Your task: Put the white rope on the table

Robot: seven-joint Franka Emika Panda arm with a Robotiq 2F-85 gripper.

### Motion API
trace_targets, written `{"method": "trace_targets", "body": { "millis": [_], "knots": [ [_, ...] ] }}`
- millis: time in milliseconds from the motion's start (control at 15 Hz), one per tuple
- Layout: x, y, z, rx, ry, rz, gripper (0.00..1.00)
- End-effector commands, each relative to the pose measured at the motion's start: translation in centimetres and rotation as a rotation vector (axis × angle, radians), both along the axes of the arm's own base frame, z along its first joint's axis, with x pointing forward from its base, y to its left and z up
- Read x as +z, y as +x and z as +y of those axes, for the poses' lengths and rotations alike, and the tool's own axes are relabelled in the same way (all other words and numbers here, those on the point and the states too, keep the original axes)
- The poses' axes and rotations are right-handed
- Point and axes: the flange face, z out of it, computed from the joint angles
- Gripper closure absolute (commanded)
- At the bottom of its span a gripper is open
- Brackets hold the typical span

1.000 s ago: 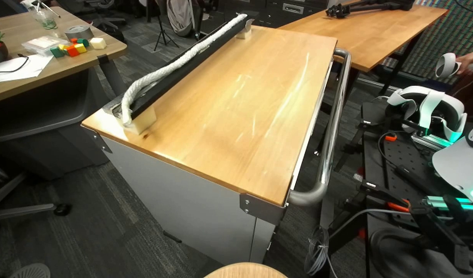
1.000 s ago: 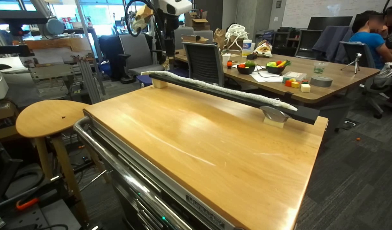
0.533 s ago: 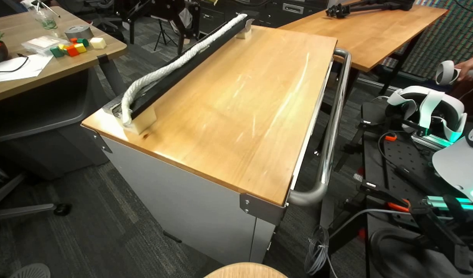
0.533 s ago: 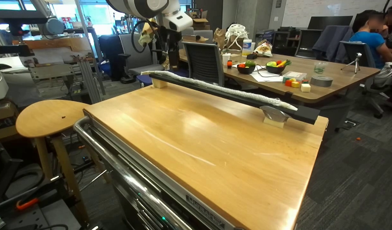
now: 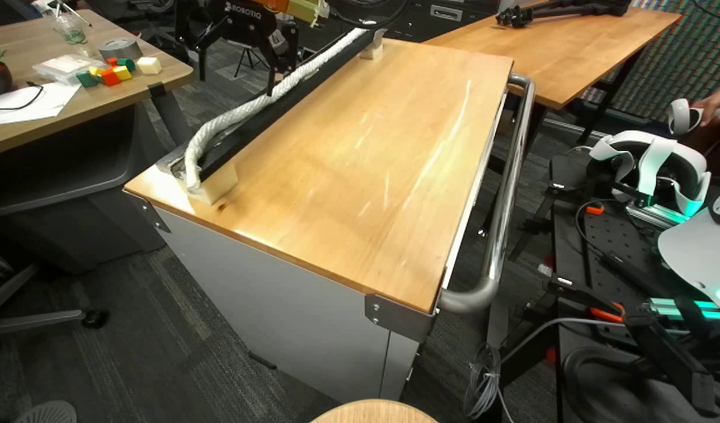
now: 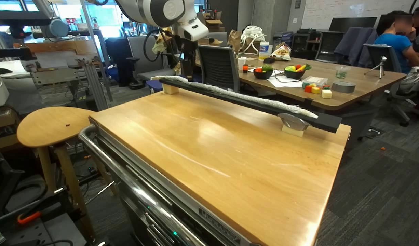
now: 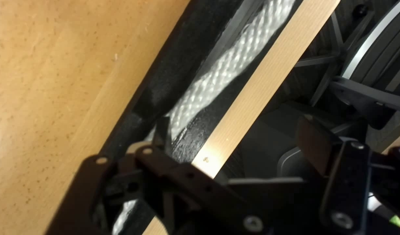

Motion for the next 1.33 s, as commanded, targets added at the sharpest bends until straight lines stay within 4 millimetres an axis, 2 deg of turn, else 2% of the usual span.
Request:
{"method": "trace_targets", "body": {
  "millis": [0,200,267,400,467,733,1000,1067,1267],
  "knots": [
    [-0.1,0.7,-0.3,-0.050,-0.005,0.041,0.10],
    [-0.2,0.5,-0.6,-0.070,0.002,0.082,0.03],
    [-0.2,0.5,-0.7,-0.074,0.003,0.094,0.06],
    [-0.2,0.4,-0.8,-0.085,0.003,0.114,0.31],
    [-0.2,0.4,-0.9,-0.086,0.001,0.119,0.35],
    [-0.3,0.5,-1.0,-0.089,-0.010,0.121,0.68],
    [-0.2,0.4,-1.3,-0.100,0.000,0.135,0.97],
    [0.0,0.3,-1.2,-0.096,0.009,0.141,1.00],
    [1.3,-0.5,-0.8,-0.078,0.073,0.167,0.98]
  ]
}}
